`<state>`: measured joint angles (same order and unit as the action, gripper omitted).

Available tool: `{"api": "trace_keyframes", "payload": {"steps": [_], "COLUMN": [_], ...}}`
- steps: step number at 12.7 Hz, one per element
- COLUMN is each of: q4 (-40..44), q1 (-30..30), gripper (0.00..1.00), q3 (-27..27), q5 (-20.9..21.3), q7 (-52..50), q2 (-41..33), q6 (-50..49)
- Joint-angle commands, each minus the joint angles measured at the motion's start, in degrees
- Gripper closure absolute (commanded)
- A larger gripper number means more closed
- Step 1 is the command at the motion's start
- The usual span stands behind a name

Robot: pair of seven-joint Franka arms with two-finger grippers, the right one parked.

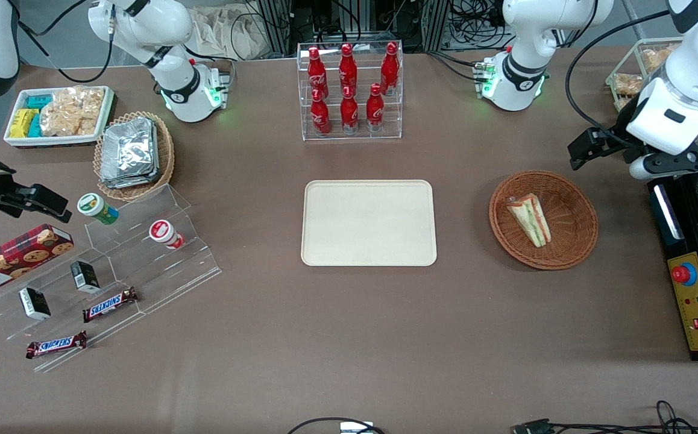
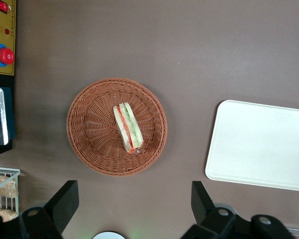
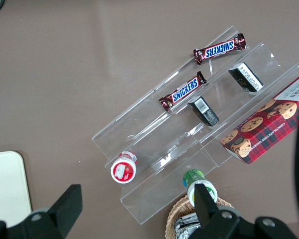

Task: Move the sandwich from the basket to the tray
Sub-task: 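Move the open left gripper over the sandwich in the wicker basket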

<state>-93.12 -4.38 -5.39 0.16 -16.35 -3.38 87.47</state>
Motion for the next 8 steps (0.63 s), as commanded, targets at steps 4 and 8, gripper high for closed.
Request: {"api": "trace_keyframes", "payload": {"steps": [4,8], "q4": [2.85,2.85], "q1": [-0.72,2.45], "gripper": [0.00,0.00], "q3": [1.00,-1.47], "q5": [1.07,1.24], "q7": [0.53,2.10], "q2": [1.36,1.27], "q6": [-1.78,-2.65]}}
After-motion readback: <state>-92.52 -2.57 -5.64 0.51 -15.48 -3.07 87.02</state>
